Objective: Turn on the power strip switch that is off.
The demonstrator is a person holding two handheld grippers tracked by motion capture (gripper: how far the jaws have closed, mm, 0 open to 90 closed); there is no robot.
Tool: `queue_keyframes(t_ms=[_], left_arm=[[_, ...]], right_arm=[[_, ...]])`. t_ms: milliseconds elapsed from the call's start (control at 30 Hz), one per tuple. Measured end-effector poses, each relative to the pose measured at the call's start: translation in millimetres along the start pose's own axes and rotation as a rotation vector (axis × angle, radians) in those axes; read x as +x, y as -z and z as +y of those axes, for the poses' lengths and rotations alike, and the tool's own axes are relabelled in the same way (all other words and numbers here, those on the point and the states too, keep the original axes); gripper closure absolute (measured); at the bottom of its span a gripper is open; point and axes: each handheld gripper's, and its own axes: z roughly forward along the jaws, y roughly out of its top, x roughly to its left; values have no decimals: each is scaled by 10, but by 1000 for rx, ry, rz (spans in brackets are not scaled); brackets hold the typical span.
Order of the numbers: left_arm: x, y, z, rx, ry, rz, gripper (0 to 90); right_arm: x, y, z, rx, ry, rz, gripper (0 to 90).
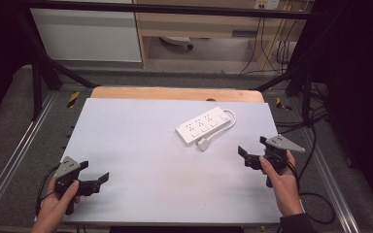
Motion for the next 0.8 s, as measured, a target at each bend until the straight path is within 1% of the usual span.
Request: queue_keyframes(t_ms=[67, 200, 300, 467, 600, 667, 733, 800], left_arm=[[1, -2, 0, 1, -2, 1, 60], [1, -1, 0, 1, -2, -1, 60], [-3, 6, 1, 1, -4, -2, 60], [-5, 8, 2, -2, -3, -4, 60], [-9, 8, 2, 0, -5, -5, 60], [-12, 7, 3, -1, -5, -4, 60], [-15, 6, 4, -1, -6, -5, 60], [-20, 3, 6, 1, -7, -6, 60]], right_arm=[[-34, 43, -81, -17, -17, -6, 58], [-92, 89, -240, -5, -21, -27, 55], [-104, 94, -344, 11, -18, -38, 48], [-121, 90, -501, 49, -19, -40, 41], [-103, 88, -583, 79, -24, -35, 34], [-95, 84, -620, 96, -17, -30, 32], [-93, 62, -645, 110, -17, -31, 30], [-97, 19, -664, 131, -6, -46, 31]])
